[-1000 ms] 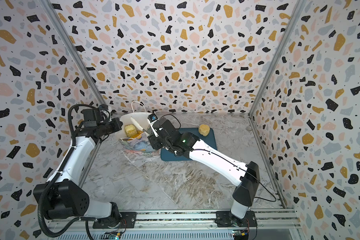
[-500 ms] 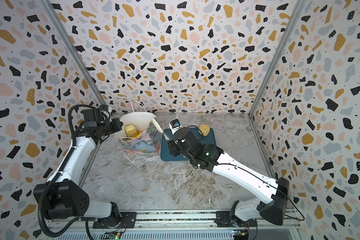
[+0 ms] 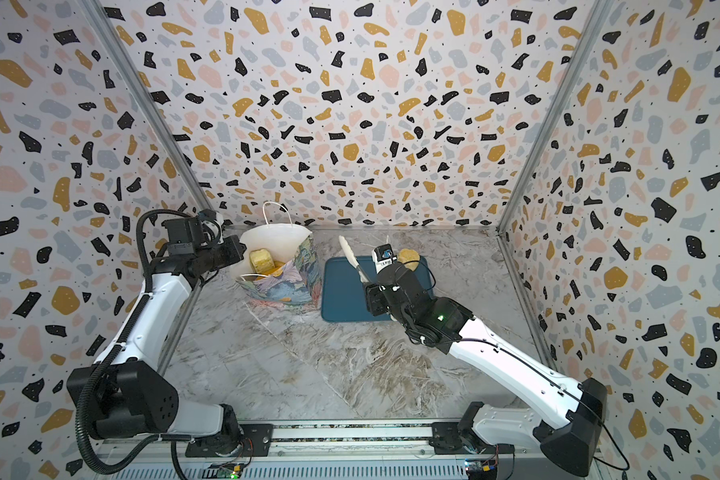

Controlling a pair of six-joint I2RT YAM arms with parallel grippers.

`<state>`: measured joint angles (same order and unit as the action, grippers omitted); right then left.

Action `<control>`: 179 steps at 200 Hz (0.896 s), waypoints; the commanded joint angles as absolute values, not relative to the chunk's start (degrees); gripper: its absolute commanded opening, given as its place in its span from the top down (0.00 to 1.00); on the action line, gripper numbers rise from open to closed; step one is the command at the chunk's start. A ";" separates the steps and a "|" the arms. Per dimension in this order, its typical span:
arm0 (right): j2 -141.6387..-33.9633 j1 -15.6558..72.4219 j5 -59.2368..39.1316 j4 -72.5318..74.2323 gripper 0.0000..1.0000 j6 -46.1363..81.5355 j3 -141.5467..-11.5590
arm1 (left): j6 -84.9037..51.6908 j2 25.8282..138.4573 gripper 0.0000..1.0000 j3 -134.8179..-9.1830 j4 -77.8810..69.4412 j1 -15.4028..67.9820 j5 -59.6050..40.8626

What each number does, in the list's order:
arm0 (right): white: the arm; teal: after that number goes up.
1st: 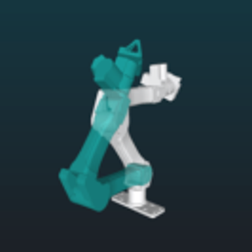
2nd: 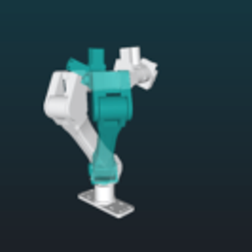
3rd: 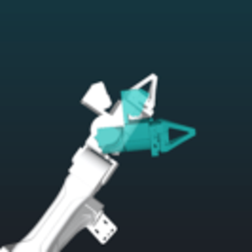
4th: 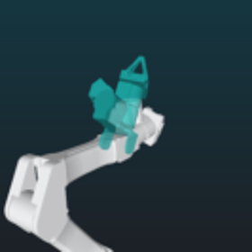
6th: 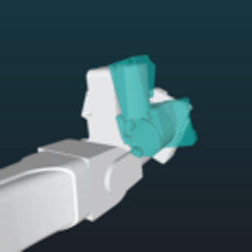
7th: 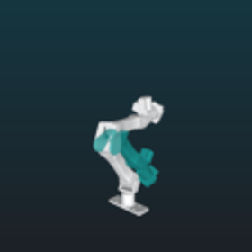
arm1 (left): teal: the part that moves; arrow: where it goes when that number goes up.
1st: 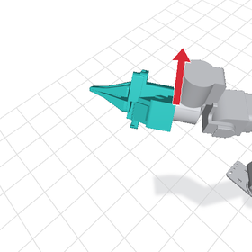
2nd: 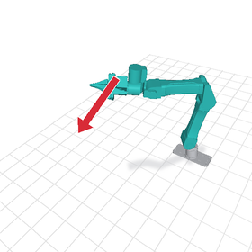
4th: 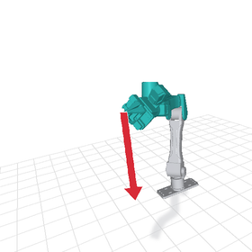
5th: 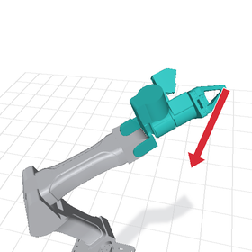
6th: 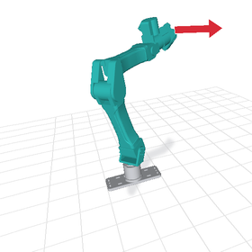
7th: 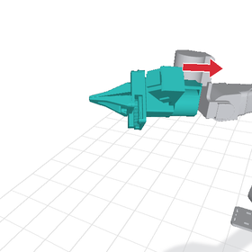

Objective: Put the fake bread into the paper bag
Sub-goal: 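Swing the empty tongs back over the teal tray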

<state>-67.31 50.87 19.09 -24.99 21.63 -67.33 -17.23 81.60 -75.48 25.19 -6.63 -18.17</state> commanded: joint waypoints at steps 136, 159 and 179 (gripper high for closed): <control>-65.95 34.68 12.97 -17.94 0.38 19.25 -58.46 | -17.50 79.56 1.00 -74.71 22.19 -6.41 -18.89; -67.18 33.25 13.58 -17.21 0.38 19.30 -57.38 | -17.24 79.89 1.00 -74.89 22.53 -6.42 -18.50; -68.06 31.67 12.57 -16.13 0.37 19.14 -56.28 | -17.23 80.05 1.00 -74.80 22.46 -6.42 -18.08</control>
